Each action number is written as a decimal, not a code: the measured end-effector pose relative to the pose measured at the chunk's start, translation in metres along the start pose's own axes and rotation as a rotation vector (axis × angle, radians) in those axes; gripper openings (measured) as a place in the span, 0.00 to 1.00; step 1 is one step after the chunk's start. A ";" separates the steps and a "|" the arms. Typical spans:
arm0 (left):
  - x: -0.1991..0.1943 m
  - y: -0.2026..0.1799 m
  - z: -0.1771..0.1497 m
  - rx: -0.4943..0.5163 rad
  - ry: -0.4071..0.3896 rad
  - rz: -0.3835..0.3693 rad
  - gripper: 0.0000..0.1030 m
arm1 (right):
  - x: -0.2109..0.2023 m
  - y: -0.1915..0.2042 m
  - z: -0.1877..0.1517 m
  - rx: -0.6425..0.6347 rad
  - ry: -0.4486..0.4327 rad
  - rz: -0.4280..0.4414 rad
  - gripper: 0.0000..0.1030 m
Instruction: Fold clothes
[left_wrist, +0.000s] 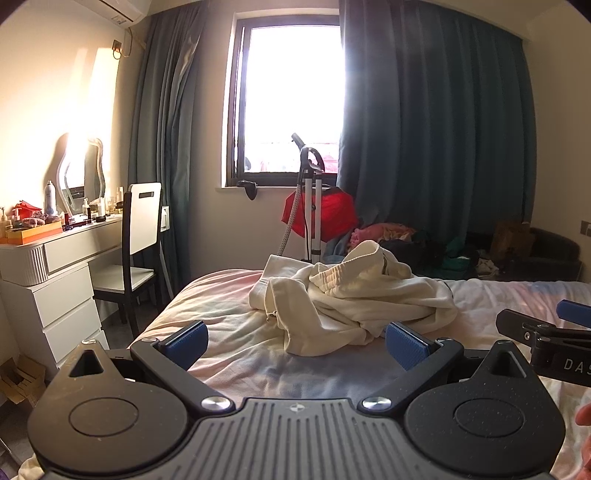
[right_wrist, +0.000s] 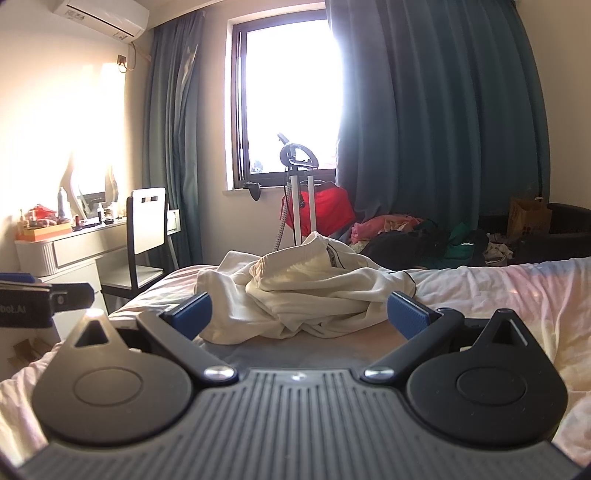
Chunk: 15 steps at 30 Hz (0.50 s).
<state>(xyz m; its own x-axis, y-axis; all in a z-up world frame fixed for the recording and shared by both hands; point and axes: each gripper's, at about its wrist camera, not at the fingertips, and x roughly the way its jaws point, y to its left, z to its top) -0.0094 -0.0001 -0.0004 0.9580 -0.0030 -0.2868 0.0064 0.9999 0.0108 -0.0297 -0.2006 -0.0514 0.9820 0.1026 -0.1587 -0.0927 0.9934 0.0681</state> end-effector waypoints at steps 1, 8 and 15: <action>0.000 -0.001 0.000 0.001 0.000 0.000 1.00 | 0.000 0.000 0.000 -0.001 0.001 -0.001 1.00; 0.001 0.000 -0.001 0.010 0.006 0.012 1.00 | 0.002 -0.001 0.000 -0.006 0.004 -0.005 1.00; 0.000 0.001 -0.002 0.010 0.006 0.011 1.00 | 0.001 -0.001 0.000 -0.009 0.000 -0.008 1.00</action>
<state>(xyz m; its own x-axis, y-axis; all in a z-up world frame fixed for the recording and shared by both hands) -0.0100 0.0006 -0.0028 0.9561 0.0086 -0.2928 -0.0017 0.9997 0.0236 -0.0291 -0.2014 -0.0515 0.9826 0.0950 -0.1595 -0.0866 0.9945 0.0583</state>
